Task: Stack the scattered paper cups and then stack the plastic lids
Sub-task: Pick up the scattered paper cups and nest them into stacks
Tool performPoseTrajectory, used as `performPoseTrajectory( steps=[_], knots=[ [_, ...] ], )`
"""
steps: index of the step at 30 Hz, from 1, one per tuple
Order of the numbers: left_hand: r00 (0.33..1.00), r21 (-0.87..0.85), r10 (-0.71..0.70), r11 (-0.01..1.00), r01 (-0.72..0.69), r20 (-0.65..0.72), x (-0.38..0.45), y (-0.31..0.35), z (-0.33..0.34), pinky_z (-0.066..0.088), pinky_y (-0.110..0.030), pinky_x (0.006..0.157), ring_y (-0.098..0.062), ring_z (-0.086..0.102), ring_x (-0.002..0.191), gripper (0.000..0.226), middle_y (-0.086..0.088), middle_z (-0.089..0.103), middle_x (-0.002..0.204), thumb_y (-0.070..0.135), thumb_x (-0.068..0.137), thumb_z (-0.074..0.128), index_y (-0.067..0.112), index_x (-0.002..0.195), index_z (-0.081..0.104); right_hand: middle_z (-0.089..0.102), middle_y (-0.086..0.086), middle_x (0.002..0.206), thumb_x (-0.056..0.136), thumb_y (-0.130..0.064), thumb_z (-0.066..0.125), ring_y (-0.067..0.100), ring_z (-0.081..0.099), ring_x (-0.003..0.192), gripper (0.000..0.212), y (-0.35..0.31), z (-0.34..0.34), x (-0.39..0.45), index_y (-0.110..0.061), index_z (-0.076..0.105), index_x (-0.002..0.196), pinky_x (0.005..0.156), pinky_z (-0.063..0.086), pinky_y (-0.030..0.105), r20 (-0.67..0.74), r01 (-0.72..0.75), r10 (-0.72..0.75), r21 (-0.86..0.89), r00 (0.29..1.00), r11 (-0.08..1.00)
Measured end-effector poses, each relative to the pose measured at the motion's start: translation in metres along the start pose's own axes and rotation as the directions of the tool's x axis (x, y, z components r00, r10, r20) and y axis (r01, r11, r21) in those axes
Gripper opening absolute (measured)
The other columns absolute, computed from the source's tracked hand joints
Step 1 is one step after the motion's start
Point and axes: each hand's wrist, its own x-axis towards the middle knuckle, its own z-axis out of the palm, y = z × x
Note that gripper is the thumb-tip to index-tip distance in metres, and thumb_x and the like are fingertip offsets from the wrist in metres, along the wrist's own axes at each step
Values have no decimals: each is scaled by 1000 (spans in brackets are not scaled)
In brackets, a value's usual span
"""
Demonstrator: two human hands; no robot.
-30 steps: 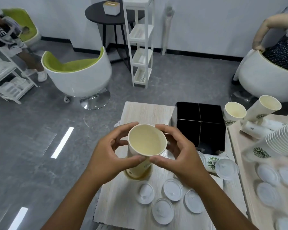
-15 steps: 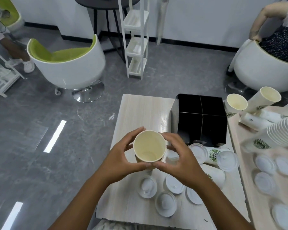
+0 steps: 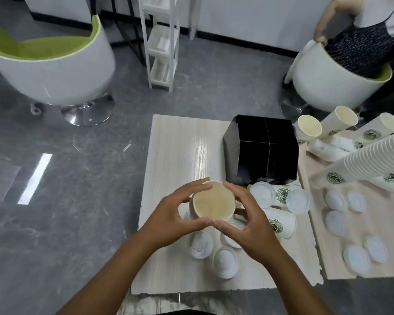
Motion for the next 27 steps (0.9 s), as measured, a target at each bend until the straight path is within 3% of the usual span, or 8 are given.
performPoseTrajectory(
  steps=[5, 10, 13, 15, 19, 22, 25, 27],
  knots=[
    [1000, 33, -3, 999, 3, -17, 2, 5, 1, 44, -20, 111, 7, 42, 140, 80, 36, 43, 151, 58, 74, 81, 47, 146, 46, 48, -31, 144, 80, -44, 85, -1, 50, 132, 81, -1, 0, -3, -47, 40, 147, 96, 48, 13, -13, -48, 49, 113, 999, 992],
    [982, 181, 40, 983, -7, -183, -13, 26, 5, 33, -23, 115, 7, 38, 143, 93, 35, 43, 152, 60, 68, 89, 47, 148, 43, 54, -21, 146, 80, -38, 81, 6, 56, 131, 79, 23, -25, -31, -42, 42, 149, 98, 54, 27, -120, -52, 83, 242, 989, 969],
    [939, 334, 190, 938, -88, -288, -18, 53, 23, 32, -38, 118, -4, 39, 147, 88, 29, 45, 153, 60, 69, 83, 40, 147, 47, 62, -17, 138, 81, -31, 80, 11, 63, 123, 66, 55, -50, -59, -38, 53, 140, 94, 57, 30, -217, -80, 156, 321, 964, 944],
    [902, 388, 305, 905, -174, -306, -15, 78, 51, 33, -44, 118, -11, 43, 146, 81, 21, 50, 150, 56, 71, 81, 34, 144, 51, 65, -16, 133, 87, -16, 82, 12, 66, 116, 58, 81, -70, -77, -36, 57, 136, 90, 58, 29, -267, -111, 217, 361, 939, 926],
    [916, 370, 348, 892, -259, -197, 7, 97, 130, 38, -38, 112, -12, 50, 137, 67, 21, 54, 143, 47, 79, 79, 35, 140, 54, 68, -12, 126, 88, -5, 78, 14, 69, 103, 53, 139, -108, -104, -33, 61, 129, 83, 60, 37, -359, -166, 344, 444, 867, 881],
    [960, 348, 258, 914, -207, -105, 37, 76, 187, 41, -38, 108, -8, 51, 134, 63, 22, 56, 142, 46, 80, 79, 34, 138, 58, 67, -10, 127, 86, -9, 80, 13, 69, 97, 53, 181, -123, -112, -34, 61, 128, 80, 60, 31, -353, -212, 398, 463, 847, 861],
    [984, 449, 176, 878, -167, 21, 67, 43, 229, 43, -41, 107, -8, 54, 131, 65, 18, 60, 140, 40, 74, 81, 31, 136, 61, 65, -11, 128, 84, -14, 84, 21, 68, 100, 55, 219, -125, -107, -33, 60, 130, 86, 59, 30, -299, -289, 455, 463, 839, 838],
    [987, 545, 83, 826, -144, 134, 86, 28, 250, 44, -45, 107, -12, 52, 133, 69, 14, 58, 143, 39, 74, 79, 32, 139, 57, 63, -14, 130, 81, -24, 88, 17, 67, 103, 62, 240, -123, -101, -34, 58, 134, 88, 58, 30, -250, -327, 469, 451, 847, 831]
  ],
)
